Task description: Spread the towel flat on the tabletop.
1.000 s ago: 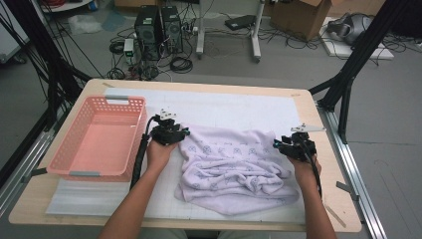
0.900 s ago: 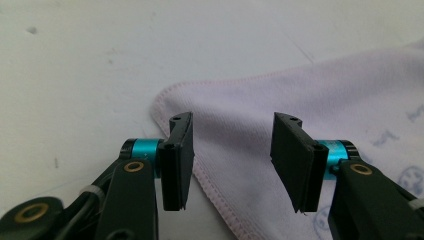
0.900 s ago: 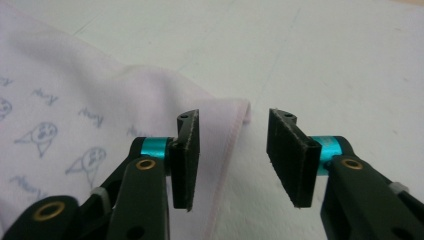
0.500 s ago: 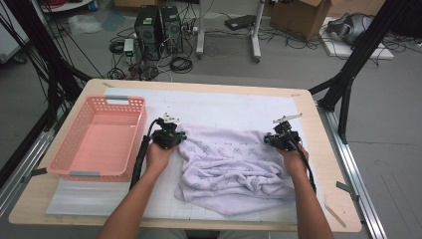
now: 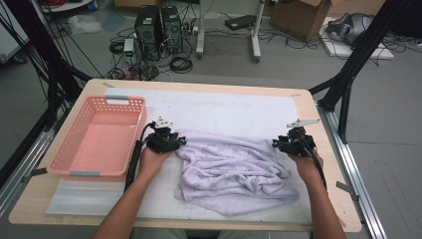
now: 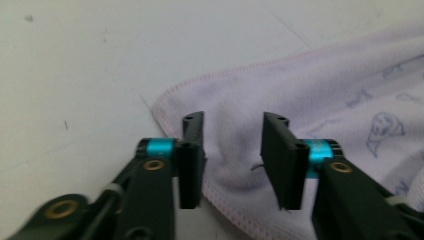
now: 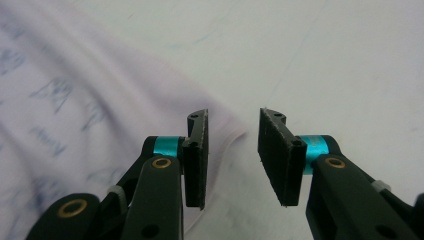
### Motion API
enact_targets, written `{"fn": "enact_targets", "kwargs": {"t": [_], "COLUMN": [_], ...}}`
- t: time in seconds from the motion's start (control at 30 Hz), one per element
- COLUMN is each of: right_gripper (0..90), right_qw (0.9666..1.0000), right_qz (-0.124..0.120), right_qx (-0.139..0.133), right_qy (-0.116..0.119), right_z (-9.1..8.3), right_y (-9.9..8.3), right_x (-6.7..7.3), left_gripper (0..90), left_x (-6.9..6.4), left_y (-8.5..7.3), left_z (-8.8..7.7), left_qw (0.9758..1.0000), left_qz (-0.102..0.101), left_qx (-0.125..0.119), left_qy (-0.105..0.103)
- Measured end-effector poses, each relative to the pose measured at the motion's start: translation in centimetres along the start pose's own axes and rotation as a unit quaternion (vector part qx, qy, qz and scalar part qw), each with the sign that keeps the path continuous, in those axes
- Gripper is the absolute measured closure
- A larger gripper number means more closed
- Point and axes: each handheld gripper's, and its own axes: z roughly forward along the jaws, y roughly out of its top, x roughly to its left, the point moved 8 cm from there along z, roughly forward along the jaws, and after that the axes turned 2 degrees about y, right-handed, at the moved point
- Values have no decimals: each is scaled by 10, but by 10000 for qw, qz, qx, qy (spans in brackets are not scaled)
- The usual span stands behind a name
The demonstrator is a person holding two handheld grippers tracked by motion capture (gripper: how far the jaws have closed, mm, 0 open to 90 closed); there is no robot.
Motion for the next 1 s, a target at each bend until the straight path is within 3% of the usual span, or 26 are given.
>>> {"fn": "enact_targets", "kwargs": {"t": [0.1, 0.2, 0.27, 0.33, 0.4, 0.43, 0.47, 0.53, 0.57, 0.6, 0.63, 0.67, 0.73, 0.77, 0.83, 0.93, 1.0], "right_gripper": [647, 648, 647, 650, 674, 763, 841, 862, 866, 869, 870, 870, 871, 871, 871, 871, 871], "right_qw": [9997, 9995, 9994, 9996, 9991, 9991, 9984, 9976, 9972, 9967, 9964, 9969, 9962, 9959, 9942, 9913, 9902], "right_qz": [123, 228, 319, 226, 60, -17, -56, -240, -396, -620, -737, -709, -686, -661, -639, -625, -542], "right_qx": [-112, -107, 91, 173, 366, 368, 415, 515, 552, 530, 402, 241, -109, -189, -342, -531, -609], "right_qy": [-157, -186, -34, 79, 208, 203, 372, 390, 312, 35, -126, -257, -534, -590, -789, -1028, -1134], "right_z": [7, 18, 36, 44, 49, 49, 48, 48, 48, 48, 48, 48, 47, 48, 51, 56, 60], "right_y": [9, 12, 13, 12, 8, 8, 8, 8, 10, 13, 16, 21, 30, 33, 42, 56, 64], "right_x": [-8, -12, -11, -6, 0, 2, 5, 8, 7, 6, 3, 0, -6, -8, -14, -21, -25], "left_gripper": [517, 509, 514, 526, 549, 598, 653, 829, 862, 877, 881, 882, 881, 881, 880, 877, 885], "left_x": [5, 9, 10, 8, 5, 3, 0, -2, -1, 0, 0, 1, 3, 4, 9, 18, 25], "left_y": [5, 6, 6, 5, 4, 3, 2, 2, 3, 6, 10, 16, 23, 28, 34, 47, 53], "left_z": [3, 9, 15, 17, 17, 18, 18, 18, 17, 17, 15, 14, 14, 15, 20, 27, 30], "left_qw": [9998, 9996, 9994, 9996, 9999, 9999, 9997, 9989, 9987, 9986, 9985, 9986, 9986, 9982, 9981, 9965, 9950], "left_qz": [-100, -244, -320, -290, -149, -50, 108, 333, 330, 317, 362, 300, 229, 175, 88, -112, -80], "left_qx": [-147, -126, -66, 29, 71, 137, 194, 292, 334, 335, 197, 9, -50, -211, -212, -455, -480], "left_qy": [28, 56, 121, 5, -22, -20, 38, 170, 185, 274, 374, 427, 476, 526, 577, 697, 878]}}
